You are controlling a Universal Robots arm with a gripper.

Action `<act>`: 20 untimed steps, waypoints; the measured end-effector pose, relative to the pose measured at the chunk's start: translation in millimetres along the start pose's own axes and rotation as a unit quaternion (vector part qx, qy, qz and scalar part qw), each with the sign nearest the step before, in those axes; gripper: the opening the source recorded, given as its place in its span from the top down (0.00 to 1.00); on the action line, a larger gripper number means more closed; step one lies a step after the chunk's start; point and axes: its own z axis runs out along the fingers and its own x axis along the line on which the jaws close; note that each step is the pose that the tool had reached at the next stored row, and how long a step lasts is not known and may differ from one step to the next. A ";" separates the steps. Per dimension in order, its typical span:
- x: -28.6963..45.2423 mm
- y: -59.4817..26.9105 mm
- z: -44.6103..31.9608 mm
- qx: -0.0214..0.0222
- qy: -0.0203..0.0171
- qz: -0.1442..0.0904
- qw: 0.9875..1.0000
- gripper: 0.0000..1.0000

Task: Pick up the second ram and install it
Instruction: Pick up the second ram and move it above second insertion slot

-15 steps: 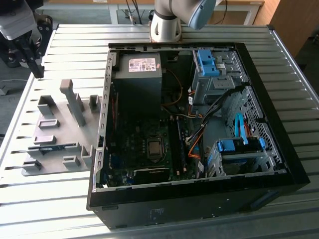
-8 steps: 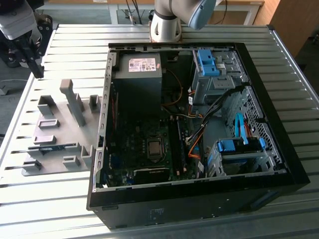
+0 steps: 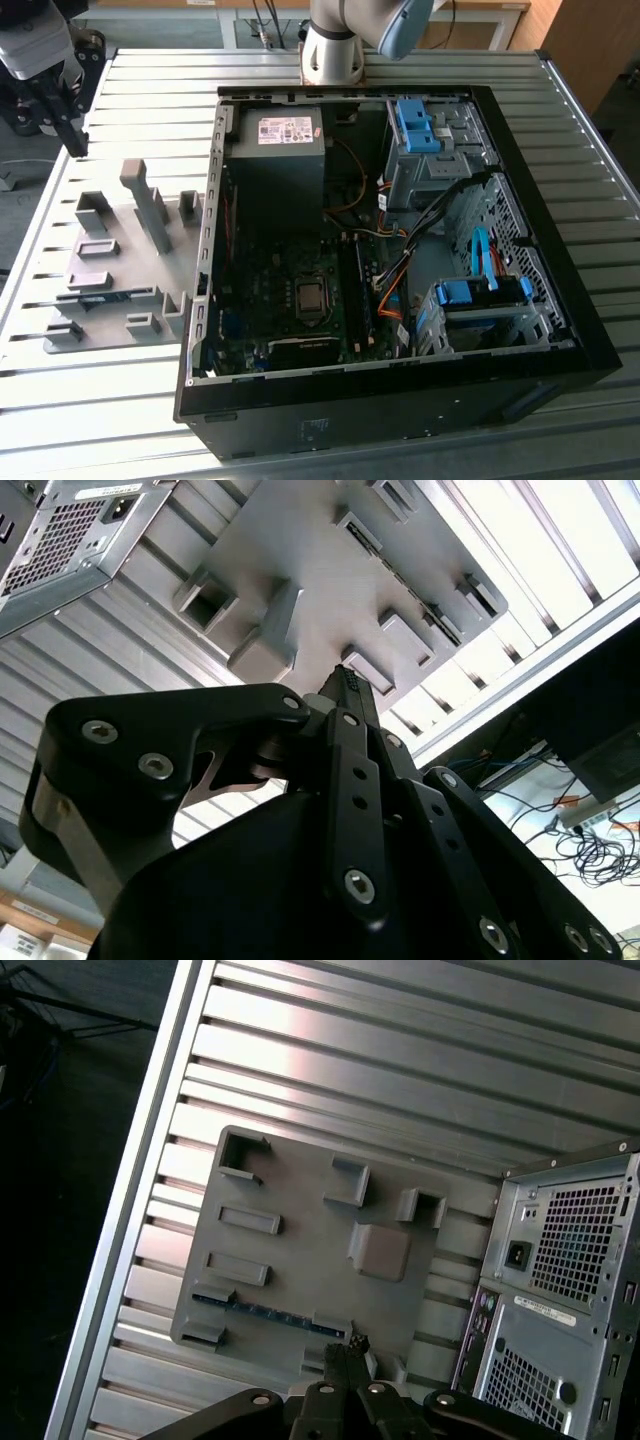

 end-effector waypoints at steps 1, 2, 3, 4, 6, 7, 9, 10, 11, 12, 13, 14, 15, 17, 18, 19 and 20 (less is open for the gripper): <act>0.0 0.0 0.0 0.000 0.000 -0.001 1.000 0.90; 0.0 0.0 0.0 0.000 0.000 -0.002 1.000 0.90; 0.0 0.0 0.0 0.000 0.000 -0.005 1.000 0.90; 0.0 0.0 0.1 0.000 0.000 -0.010 1.000 0.90; 0.0 0.0 0.0 0.000 0.001 -0.024 1.000 0.90; 0.1 0.0 0.0 0.000 0.001 -0.031 1.000 0.90; 0.1 0.0 0.1 0.000 0.002 -0.049 0.999 0.90; 0.1 0.0 0.1 0.000 0.003 -0.058 0.998 0.90; 0.0 0.0 0.1 0.001 0.003 -0.067 0.998 0.90; 0.0 -0.1 0.2 0.001 0.004 -0.075 0.997 0.90; 0.0 -0.1 0.3 0.001 0.004 -0.083 0.997 0.90; 0.1 0.0 0.5 0.002 0.005 -0.093 0.996 0.90; 0.1 0.0 0.6 0.002 0.005 -0.101 0.995 0.90; 0.1 0.0 0.9 0.001 0.006 -0.119 0.993 0.90; 0.1 0.0 1.0 0.001 0.006 -0.128 0.992 0.90; 0.1 0.0 1.1 0.001 0.006 -0.137 0.991 0.90; 0.1 0.0 1.2 0.002 0.007 -0.145 0.989 0.90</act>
